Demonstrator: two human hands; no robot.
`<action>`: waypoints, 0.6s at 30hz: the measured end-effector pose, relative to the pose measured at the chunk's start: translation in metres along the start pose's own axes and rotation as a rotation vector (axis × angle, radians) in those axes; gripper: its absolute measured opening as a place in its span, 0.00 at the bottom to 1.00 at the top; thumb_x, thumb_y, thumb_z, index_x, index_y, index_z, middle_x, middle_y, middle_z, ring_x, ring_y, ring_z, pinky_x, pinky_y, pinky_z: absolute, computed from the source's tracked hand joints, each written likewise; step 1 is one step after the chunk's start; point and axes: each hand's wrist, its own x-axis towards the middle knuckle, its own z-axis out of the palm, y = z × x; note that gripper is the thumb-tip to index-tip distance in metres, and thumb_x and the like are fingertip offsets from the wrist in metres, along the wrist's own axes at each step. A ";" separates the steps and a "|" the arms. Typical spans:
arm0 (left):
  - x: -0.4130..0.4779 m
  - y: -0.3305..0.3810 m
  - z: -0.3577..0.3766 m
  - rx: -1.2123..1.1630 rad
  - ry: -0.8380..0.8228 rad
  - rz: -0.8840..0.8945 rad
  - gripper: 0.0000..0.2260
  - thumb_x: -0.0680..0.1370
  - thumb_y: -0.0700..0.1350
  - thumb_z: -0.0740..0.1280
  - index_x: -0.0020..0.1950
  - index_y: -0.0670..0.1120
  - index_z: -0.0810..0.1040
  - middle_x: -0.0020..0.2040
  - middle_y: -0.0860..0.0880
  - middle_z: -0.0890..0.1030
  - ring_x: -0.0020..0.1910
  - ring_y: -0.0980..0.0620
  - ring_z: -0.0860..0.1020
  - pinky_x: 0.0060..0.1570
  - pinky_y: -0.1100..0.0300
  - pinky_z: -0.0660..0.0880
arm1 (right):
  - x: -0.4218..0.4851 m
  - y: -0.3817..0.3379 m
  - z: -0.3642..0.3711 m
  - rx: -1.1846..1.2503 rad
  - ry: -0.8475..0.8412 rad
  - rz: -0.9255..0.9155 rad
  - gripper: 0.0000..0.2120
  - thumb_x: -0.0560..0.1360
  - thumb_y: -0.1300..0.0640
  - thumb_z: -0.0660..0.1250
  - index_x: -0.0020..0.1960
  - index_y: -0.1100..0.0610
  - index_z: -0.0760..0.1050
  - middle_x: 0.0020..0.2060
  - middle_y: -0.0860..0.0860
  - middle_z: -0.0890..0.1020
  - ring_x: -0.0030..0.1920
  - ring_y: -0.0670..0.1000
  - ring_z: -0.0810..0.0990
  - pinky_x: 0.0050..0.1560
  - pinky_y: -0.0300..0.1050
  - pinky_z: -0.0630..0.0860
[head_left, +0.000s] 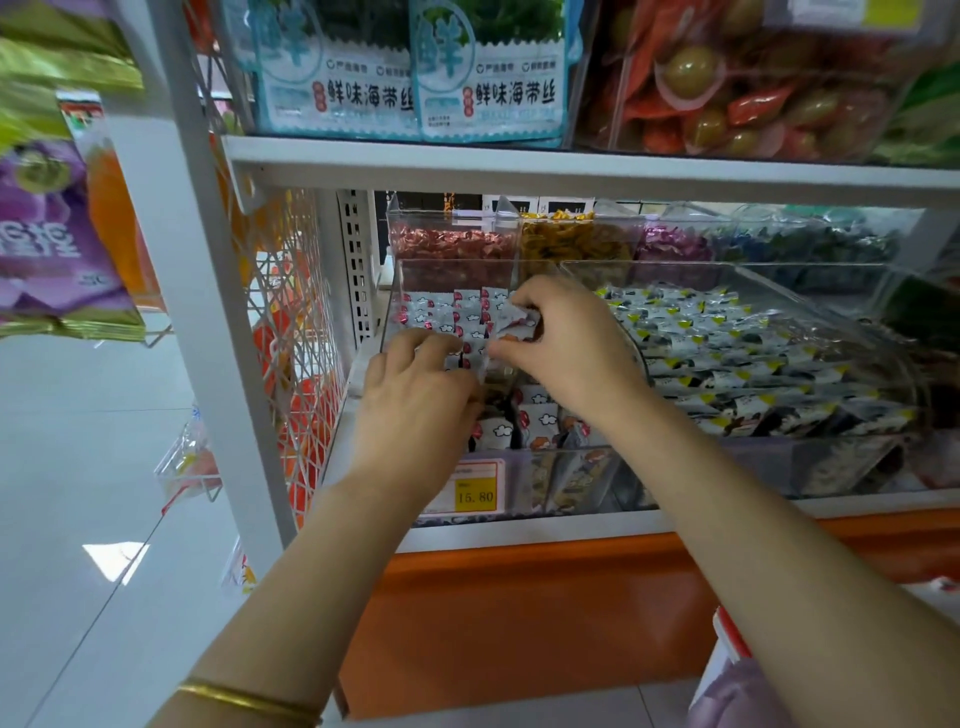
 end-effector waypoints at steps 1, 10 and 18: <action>0.000 0.001 0.000 0.004 0.000 -0.007 0.11 0.78 0.49 0.62 0.56 0.51 0.80 0.71 0.51 0.66 0.72 0.46 0.55 0.64 0.53 0.54 | -0.001 0.000 0.002 -0.028 -0.035 -0.020 0.19 0.69 0.51 0.74 0.55 0.59 0.75 0.50 0.53 0.76 0.49 0.51 0.73 0.43 0.42 0.65; -0.001 0.002 -0.004 -0.078 0.053 -0.013 0.11 0.78 0.47 0.62 0.57 0.49 0.81 0.68 0.49 0.70 0.70 0.47 0.59 0.63 0.53 0.58 | 0.000 0.004 0.014 -0.270 -0.282 -0.108 0.11 0.75 0.48 0.67 0.53 0.51 0.81 0.50 0.51 0.77 0.59 0.56 0.69 0.55 0.50 0.67; -0.005 -0.012 -0.006 -0.051 0.092 0.002 0.11 0.78 0.47 0.62 0.55 0.45 0.81 0.65 0.46 0.74 0.71 0.45 0.61 0.72 0.47 0.52 | 0.011 0.013 0.018 -0.325 -0.516 -0.146 0.11 0.77 0.53 0.60 0.55 0.48 0.80 0.54 0.47 0.80 0.60 0.52 0.67 0.57 0.51 0.63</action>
